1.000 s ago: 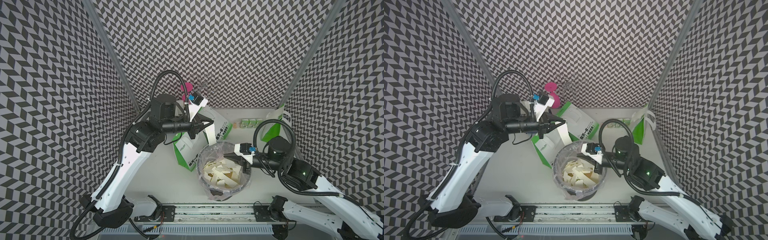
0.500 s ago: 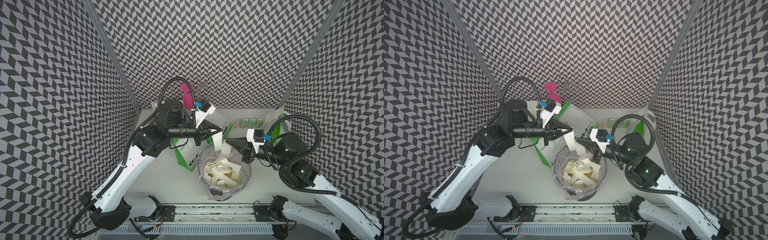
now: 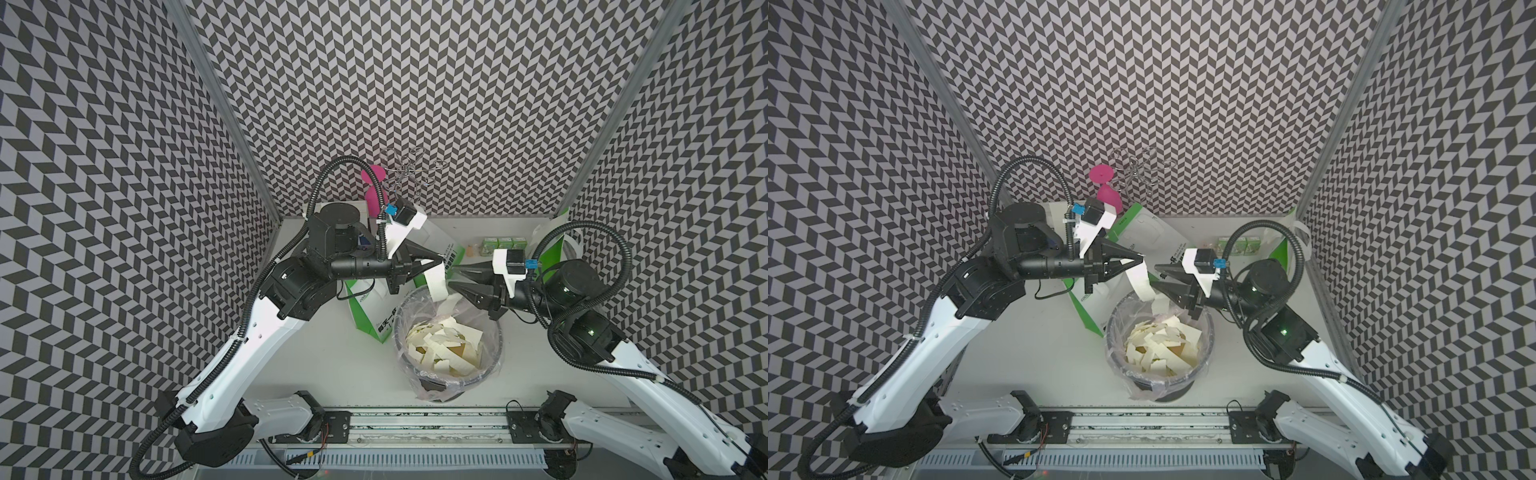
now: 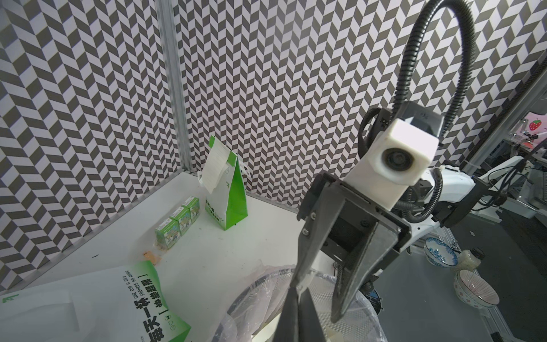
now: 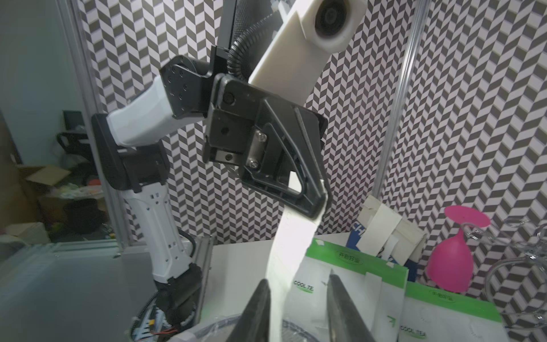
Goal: Shred takeout receipts and throw away
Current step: Place the takeout receipt in the trash bin, then shred the takeout receipt.
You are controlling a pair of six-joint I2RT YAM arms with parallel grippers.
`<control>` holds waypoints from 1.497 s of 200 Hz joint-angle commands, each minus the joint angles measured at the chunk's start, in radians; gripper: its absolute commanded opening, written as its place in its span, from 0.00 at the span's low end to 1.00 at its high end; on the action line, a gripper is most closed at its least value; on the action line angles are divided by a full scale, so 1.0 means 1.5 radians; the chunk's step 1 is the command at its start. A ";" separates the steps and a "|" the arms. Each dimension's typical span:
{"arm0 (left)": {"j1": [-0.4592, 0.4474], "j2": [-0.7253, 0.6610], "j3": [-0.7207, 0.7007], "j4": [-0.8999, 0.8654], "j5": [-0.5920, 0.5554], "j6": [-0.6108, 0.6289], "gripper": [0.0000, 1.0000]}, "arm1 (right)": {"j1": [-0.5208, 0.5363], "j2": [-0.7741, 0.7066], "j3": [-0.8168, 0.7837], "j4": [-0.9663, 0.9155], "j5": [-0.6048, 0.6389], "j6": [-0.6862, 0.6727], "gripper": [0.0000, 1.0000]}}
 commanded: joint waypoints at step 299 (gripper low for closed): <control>-0.019 0.020 -0.021 -0.109 -0.410 0.030 0.00 | 0.093 -0.011 0.118 -0.164 0.310 -0.274 0.00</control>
